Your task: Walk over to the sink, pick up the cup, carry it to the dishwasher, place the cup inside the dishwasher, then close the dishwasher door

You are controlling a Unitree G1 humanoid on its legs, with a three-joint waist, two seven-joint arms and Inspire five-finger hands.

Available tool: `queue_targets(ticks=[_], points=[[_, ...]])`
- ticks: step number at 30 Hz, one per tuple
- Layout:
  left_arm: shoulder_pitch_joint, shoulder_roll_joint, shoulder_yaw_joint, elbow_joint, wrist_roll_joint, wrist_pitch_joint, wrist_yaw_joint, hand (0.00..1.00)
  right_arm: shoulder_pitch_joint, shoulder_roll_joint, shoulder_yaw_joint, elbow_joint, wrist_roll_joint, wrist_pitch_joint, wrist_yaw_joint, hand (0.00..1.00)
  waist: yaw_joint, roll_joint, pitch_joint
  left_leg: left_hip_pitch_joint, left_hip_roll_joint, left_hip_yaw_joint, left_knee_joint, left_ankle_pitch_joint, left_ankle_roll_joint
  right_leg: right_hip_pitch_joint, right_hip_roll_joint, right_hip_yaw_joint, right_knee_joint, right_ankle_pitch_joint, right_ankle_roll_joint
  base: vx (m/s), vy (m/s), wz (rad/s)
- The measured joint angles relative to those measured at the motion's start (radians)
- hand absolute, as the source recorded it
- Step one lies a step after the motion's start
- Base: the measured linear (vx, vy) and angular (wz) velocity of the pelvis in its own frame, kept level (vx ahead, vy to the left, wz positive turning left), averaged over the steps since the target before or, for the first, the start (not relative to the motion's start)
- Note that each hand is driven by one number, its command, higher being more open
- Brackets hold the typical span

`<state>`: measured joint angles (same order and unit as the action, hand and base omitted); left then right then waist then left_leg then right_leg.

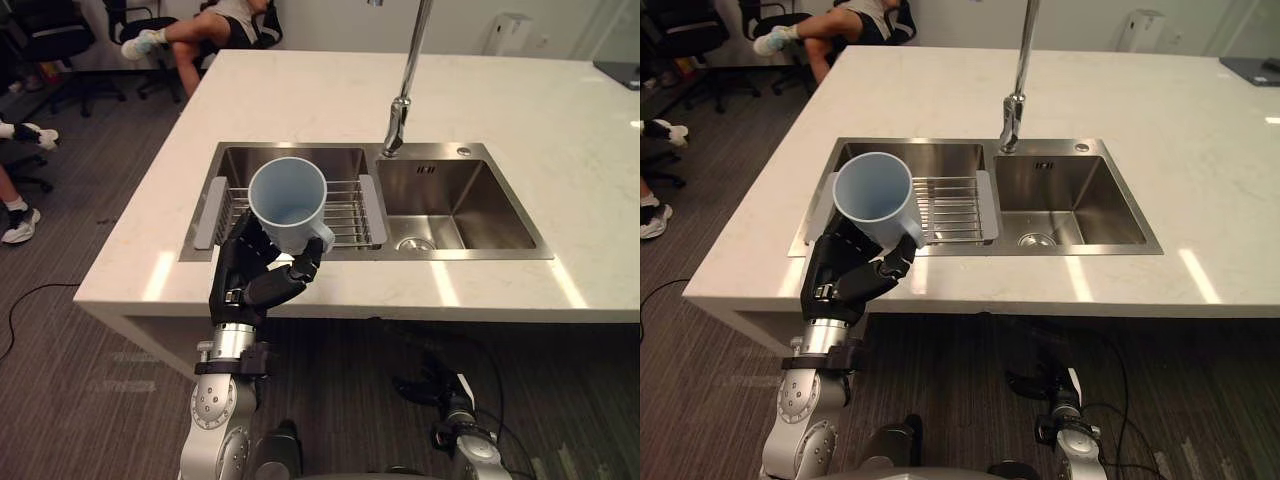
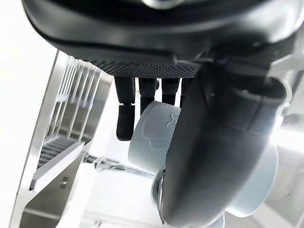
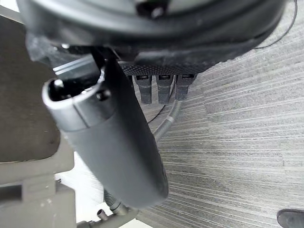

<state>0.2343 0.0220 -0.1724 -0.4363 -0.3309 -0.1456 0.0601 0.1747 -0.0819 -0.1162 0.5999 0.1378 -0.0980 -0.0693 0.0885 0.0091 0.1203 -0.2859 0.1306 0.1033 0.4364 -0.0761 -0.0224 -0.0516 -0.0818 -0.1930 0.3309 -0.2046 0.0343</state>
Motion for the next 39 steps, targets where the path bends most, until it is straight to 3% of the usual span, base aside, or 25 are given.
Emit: queue_targets(ticks=[1, 3, 5, 6, 7, 8, 10, 12, 19, 20, 22, 23, 25, 30, 36, 38, 39], points=[[-0.001, -0.002, -0.017, -0.006, -0.006, -0.001, -0.001, 0.30, 0.018, -0.001, -0.009, -0.017, 0.000, 0.001, -0.004, 0.90, -0.003, -0.001, 0.000, 0.003, 0.013, 0.019, 0.079, -0.042, 0.012, 0.003, -0.015, -0.022, 0.001, 0.005, 0.006, -0.24, 0.112, 0.81], [-0.016, -0.006, -0.049, -0.017, -0.006, -0.003, -0.005, 0.30, 0.059, 0.001, -0.011, -0.074, 0.001, 0.000, -0.005, 0.90, -0.025, -0.001, -0.001, 0.056, 0.075, 0.061, 0.184, -0.122, 0.001, 0.009, -0.061, -0.078, 0.000, 0.023, 0.034, -0.20, 0.208, 0.90], [-0.030, -0.007, -0.063, -0.016, -0.006, -0.003, -0.014, 0.30, 0.073, 0.002, -0.013, -0.093, 0.001, -0.002, -0.004, 0.90, -0.036, 0.004, -0.009, 0.106, 0.111, 0.077, 0.168, -0.144, -0.012, -0.001, -0.082, -0.101, -0.002, 0.035, 0.055, -0.13, 0.307, 0.64], [-0.040, -0.018, -0.074, -0.004, -0.006, -0.013, -0.017, 0.30, 0.073, -0.004, -0.026, -0.093, 0.001, -0.003, -0.004, 0.90, -0.046, 0.030, -0.033, 0.163, 0.107, 0.067, 0.032, -0.195, -0.078, -0.022, -0.093, -0.113, -0.006, 0.044, 0.075, -0.13, 0.404, 0.43], [-0.061, 0.002, -0.070, 0.039, -0.006, -0.024, -0.017, 0.30, 0.054, 0.026, -0.030, -0.053, 0.001, -0.002, -0.006, 0.90, -0.040, -0.004, -0.040, 0.180, 0.059, 0.083, -0.041, -0.172, -0.064, -0.038, -0.119, -0.080, -0.022, 0.058, 0.089, -0.08, 0.315, 0.33], [-0.068, 0.015, -0.066, 0.066, -0.007, -0.026, -0.012, 0.30, 0.057, 0.044, -0.030, -0.042, 0.002, -0.002, -0.004, 0.90, -0.042, -0.020, -0.048, 0.182, 0.033, 0.081, -0.064, -0.152, -0.055, -0.034, -0.124, -0.061, -0.045, 0.063, 0.091, -0.07, 0.234, 0.42], [-0.084, 0.029, -0.068, 0.148, -0.007, -0.017, -0.005, 0.30, 0.068, 0.059, -0.010, 0.002, 0.007, -0.004, 0.010, 0.90, -0.066, -0.040, -0.063, 0.169, -0.023, 0.043, -0.091, -0.127, -0.026, -0.004, -0.134, -0.026, -0.125, 0.110, 0.092, -0.04, 0.185, 0.65], [-0.084, 0.051, -0.068, 0.181, -0.007, -0.009, 0.001, 0.30, 0.041, 0.067, -0.008, 0.072, 0.008, -0.002, 0.011, 0.90, -0.054, -0.043, -0.065, 0.157, -0.052, 0.048, -0.097, -0.121, -0.014, 0.002, -0.149, -0.009, -0.169, 0.149, 0.092, -0.01, 0.214, 0.15], [-0.084, 0.056, -0.081, 0.181, -0.006, -0.005, -0.002, 0.30, 0.031, 0.050, -0.003, 0.096, 0.008, -0.001, 0.017, 0.90, -0.057, -0.044, -0.065, 0.175, -0.057, 0.041, -0.103, -0.116, -0.009, 0.019, -0.145, -0.003, -0.165, 0.158, 0.097, -0.02, 0.006, 0.02], [-0.084, 0.055, -0.090, 0.179, -0.006, -0.005, -0.002, 0.30, 0.032, 0.042, -0.003, 0.094, 0.007, -0.001, 0.017, 0.90, -0.058, -0.044, -0.065, 0.173, -0.056, 0.033, -0.105, -0.115, -0.008, 0.019, -0.140, 0.013, -0.151, 0.147, 0.081, -0.07, -0.044, 0.14], [-0.084, 0.055, -0.095, 0.176, -0.004, -0.005, -0.004, 0.30, 0.039, 0.041, -0.001, 0.082, 0.007, 0.000, 0.013, 0.90, -0.066, -0.050, -0.063, 0.174, -0.068, 0.000, -0.106, -0.111, -0.004, 0.018, -0.127, 0.091, -0.116, 0.084, 0.034, -0.08, -0.053, 0.46], [-0.084, 0.053, -0.094, 0.171, -0.004, -0.005, -0.005, 0.30, 0.040, 0.043, 0.008, 0.075, 0.007, 0.000, 0.008, 0.90, -0.079, -0.059, -0.061, 0.172, -0.081, -0.026, -0.102, -0.109, -0.005, 0.014, -0.122, 0.144, -0.079, 0.040, 0.038, -0.06, -0.080, 0.66], [-0.083, 0.049, -0.090, 0.161, -0.004, -0.005, -0.004, 0.30, 0.044, 0.044, 0.024, 0.053, 0.006, 0.000, 0.007, 0.90, -0.074, -0.061, -0.061, 0.159, -0.087, -0.053, -0.082, -0.112, -0.009, 0.003, -0.111, 0.175, -0.032, -0.004, 0.053, -0.05, -0.113, 0.55], [-0.055, 0.015, -0.075, 0.099, -0.003, -0.005, -0.003, 0.30, 0.042, 0.057, 0.066, -0.045, -0.004, 0.000, 0.011, 0.90, -0.038, -0.057, -0.068, 0.108, -0.079, -0.134, -0.054, -0.107, -0.034, 0.006, -0.094, 0.105, -0.017, -0.010, 0.082, 0.01, -0.109, 0.46], [-0.006, -0.005, -0.041, 0.086, -0.005, -0.006, 0.011, 0.30, 0.023, 0.065, 0.108, -0.073, -0.006, -0.004, 0.003, 0.90, -0.011, -0.057, -0.074, 0.092, -0.109, -0.266, -0.112, -0.038, -0.069, 0.064, -0.084, 0.054, -0.061, -0.013, 0.076, 0.03, -0.067, 0.69], [0.003, -0.005, -0.041, 0.086, -0.006, -0.006, 0.013, 0.30, 0.024, 0.067, 0.119, -0.073, -0.007, -0.004, 0.001, 0.90, -0.011, -0.056, -0.073, 0.076, -0.110, -0.252, -0.117, -0.012, -0.077, 0.083, -0.083, 0.023, -0.076, -0.013, 0.076, -0.06, -0.053, 0.83], [0.006, -0.005, -0.044, 0.086, -0.007, -0.006, 0.015, 0.30, 0.023, 0.067, 0.123, -0.073, -0.008, -0.004, -0.002, 0.90, -0.017, -0.056, -0.073, 0.061, -0.107, -0.204, -0.130, 0.018, -0.066, 0.099, -0.084, -0.004, -0.087, -0.014, 0.076, -0.11, -0.012, 1.21]])
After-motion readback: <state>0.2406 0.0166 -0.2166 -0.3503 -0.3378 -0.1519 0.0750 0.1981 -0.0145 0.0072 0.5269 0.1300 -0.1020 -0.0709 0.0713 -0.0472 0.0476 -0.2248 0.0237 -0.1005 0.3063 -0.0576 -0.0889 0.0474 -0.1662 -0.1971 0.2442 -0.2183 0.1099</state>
